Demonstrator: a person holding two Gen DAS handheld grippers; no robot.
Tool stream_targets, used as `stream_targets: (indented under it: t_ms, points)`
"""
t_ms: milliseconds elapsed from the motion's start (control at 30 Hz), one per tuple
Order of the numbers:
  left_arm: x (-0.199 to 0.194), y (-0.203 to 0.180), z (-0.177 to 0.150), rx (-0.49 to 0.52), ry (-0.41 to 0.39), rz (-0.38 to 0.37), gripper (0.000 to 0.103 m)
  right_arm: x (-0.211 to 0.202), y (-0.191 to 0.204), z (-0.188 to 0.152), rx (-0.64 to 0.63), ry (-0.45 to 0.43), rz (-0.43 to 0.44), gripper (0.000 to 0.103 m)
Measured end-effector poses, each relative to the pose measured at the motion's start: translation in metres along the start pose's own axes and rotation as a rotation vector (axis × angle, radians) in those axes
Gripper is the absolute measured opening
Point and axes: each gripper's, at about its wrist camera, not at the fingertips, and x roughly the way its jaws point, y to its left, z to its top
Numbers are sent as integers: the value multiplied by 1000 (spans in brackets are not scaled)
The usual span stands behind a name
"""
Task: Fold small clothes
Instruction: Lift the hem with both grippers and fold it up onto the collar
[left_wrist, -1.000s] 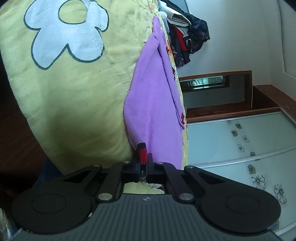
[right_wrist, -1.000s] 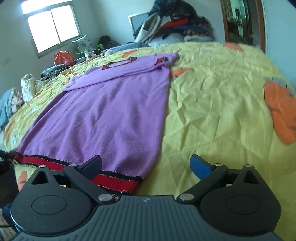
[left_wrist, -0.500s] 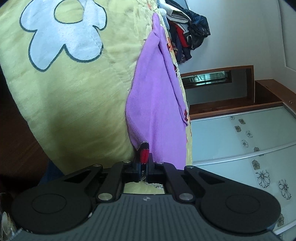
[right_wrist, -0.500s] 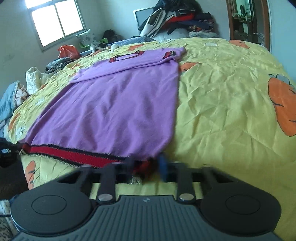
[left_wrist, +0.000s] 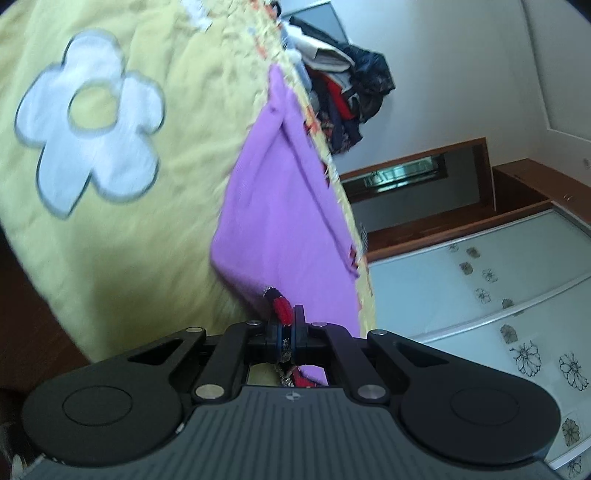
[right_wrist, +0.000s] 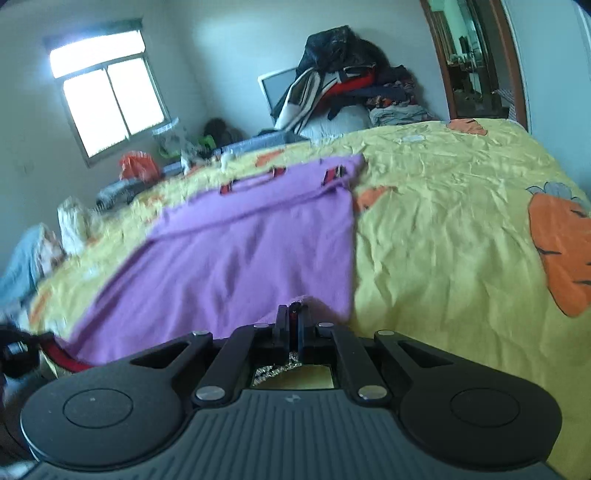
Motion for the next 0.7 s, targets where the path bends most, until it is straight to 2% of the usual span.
stream_targets:
  t_ms: [100, 333, 500, 700]
  points:
    - [2, -6, 11, 9, -28, -8, 3, 11, -11, 14, 44, -19, 13, 3]
    - [12, -18, 33, 20, -83, -45, 3, 33, -9, 34, 15, -38, -14, 3]
    - [42, -28, 67, 35, -90, -41, 3, 57, -6, 64, -17, -67, -27, 3]
    - [92, -29, 120, 28, -97, -1, 3, 117, -35, 108, 83, -35, -32, 3]
